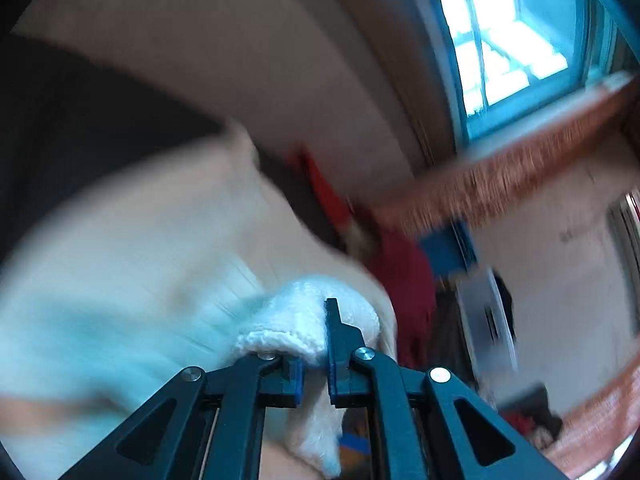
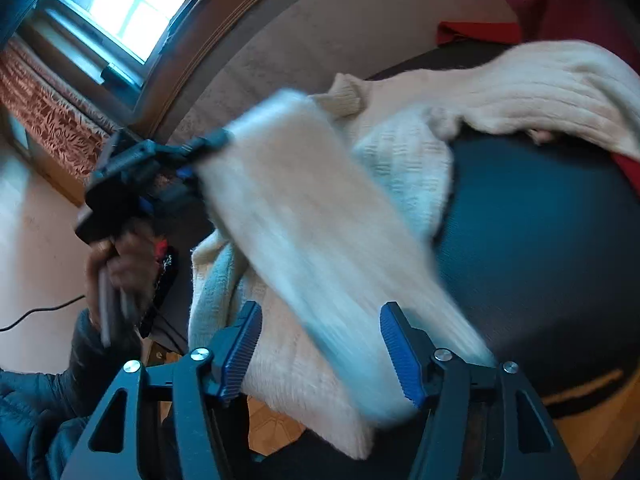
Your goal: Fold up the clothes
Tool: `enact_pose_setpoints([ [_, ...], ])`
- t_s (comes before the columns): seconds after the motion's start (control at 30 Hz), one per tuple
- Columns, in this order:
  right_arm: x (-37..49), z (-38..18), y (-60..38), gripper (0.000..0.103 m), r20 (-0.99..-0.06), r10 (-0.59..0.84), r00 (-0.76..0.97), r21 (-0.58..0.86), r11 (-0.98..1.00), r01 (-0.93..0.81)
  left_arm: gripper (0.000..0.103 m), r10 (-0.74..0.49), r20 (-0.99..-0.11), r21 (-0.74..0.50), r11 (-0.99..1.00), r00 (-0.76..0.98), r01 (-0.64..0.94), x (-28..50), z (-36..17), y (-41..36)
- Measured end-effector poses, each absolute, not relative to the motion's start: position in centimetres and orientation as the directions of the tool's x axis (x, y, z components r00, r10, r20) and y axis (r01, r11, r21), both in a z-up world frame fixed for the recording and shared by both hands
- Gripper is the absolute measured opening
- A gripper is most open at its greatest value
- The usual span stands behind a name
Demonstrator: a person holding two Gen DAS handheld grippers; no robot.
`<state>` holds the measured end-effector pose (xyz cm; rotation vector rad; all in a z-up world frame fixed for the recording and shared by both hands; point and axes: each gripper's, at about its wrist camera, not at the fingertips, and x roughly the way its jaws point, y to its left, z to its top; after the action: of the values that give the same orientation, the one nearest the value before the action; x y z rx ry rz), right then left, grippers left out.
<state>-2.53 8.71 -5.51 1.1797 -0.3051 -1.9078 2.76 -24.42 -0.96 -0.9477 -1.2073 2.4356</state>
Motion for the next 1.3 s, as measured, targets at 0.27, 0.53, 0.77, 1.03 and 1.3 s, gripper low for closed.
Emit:
enact_pose_setpoints([
  [0.27,-3.5,-6.8,2.3,0.072,-0.646,-0.749,-0.144,0.541,-0.583,0.607,0.007,0.166,-0.539,-0.689,-0.651,-0.825,0.319,8.9,2.0,-41.4],
  [0.53,-4.7,-8.6,-0.8,0.096,-0.652,-0.742,-0.155,0.516,-0.584,0.626,0.016,-0.079,-0.681,-0.588,-0.533,-0.728,0.608,15.5,1.3,-50.6],
  [0.77,-4.7,-8.7,-2.3,0.103,-0.682,-0.715,-0.153,0.459,-0.582,0.671,0.021,0.06,-0.618,-0.537,-0.761,-0.784,0.366,13.5,1.7,-41.4],
  [1.03,-6.4,-5.1,-1.7,0.103,-0.617,-0.735,-0.281,0.46,-0.627,0.628,0.021,0.064,-0.776,-0.348,-0.873,-0.627,0.342,9.1,-6.4,-32.5],
  [1.3,-12.2,-8.5,-6.4,0.103,-0.628,-0.735,-0.256,0.523,-0.642,0.56,0.007,-0.024,-0.808,-0.313,-0.828,-0.589,0.464,14.5,-10.3,-35.2],
])
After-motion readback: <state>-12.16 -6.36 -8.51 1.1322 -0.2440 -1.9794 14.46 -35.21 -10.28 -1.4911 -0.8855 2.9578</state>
